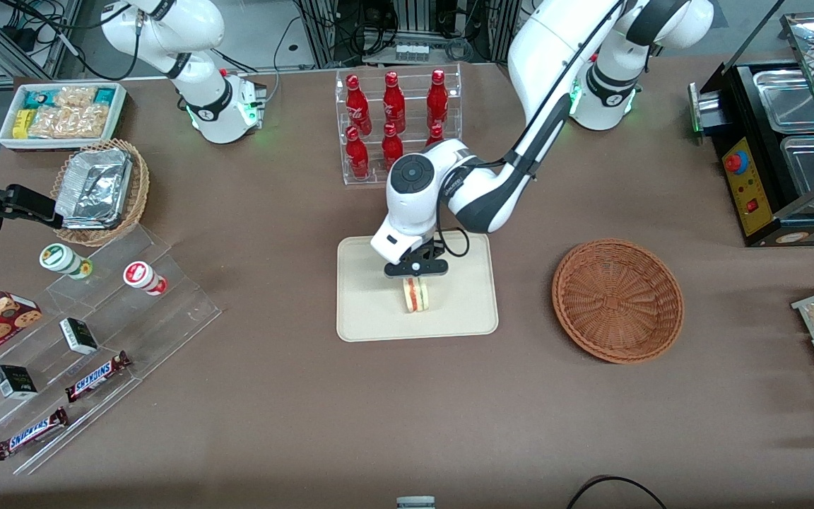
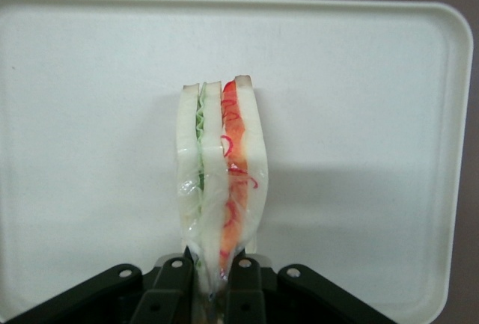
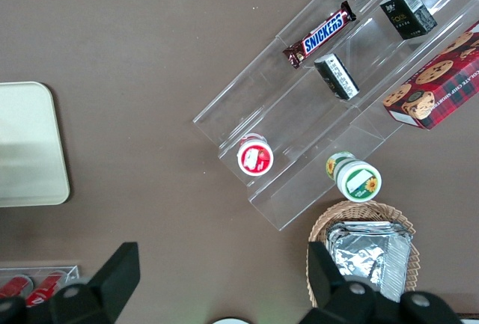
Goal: Place sandwich from basket to tray
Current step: 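Lower the sandwich onto the tray and open the left gripper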
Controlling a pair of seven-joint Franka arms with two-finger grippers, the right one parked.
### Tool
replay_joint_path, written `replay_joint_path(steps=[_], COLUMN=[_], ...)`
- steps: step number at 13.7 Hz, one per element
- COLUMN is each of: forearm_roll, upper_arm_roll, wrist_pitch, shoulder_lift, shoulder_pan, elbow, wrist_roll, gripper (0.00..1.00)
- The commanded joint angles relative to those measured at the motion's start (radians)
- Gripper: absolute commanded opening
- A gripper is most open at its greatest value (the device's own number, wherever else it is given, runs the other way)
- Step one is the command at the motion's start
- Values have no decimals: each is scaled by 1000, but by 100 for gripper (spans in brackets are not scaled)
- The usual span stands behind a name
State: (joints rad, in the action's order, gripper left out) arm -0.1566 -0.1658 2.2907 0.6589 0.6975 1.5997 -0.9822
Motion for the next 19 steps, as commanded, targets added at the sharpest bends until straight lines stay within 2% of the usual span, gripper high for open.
replay_joint_path(steps=[1, 2, 3, 4, 5, 9, 12, 19], forearm_roll=[-35, -52, -55, -57, -55, -35, -26, 57], upper_arm_roll=[19, 17, 17, 17, 17, 19, 17, 19], wrist_pitch=[15, 15, 15, 13, 12, -39, -114, -390], shoulder_lift=[33, 39, 39, 38, 36, -47, -157, -419], shoulder_pan=[31, 31, 30, 30, 28, 13, -32, -242], elbow=[-7, -7, -9, -9, -11, -17, -18, 6], wrist_roll=[-27, -32, -39, -39, -41, -47, -136, -86], gripper=[0, 0, 16, 71, 100, 100, 100, 100])
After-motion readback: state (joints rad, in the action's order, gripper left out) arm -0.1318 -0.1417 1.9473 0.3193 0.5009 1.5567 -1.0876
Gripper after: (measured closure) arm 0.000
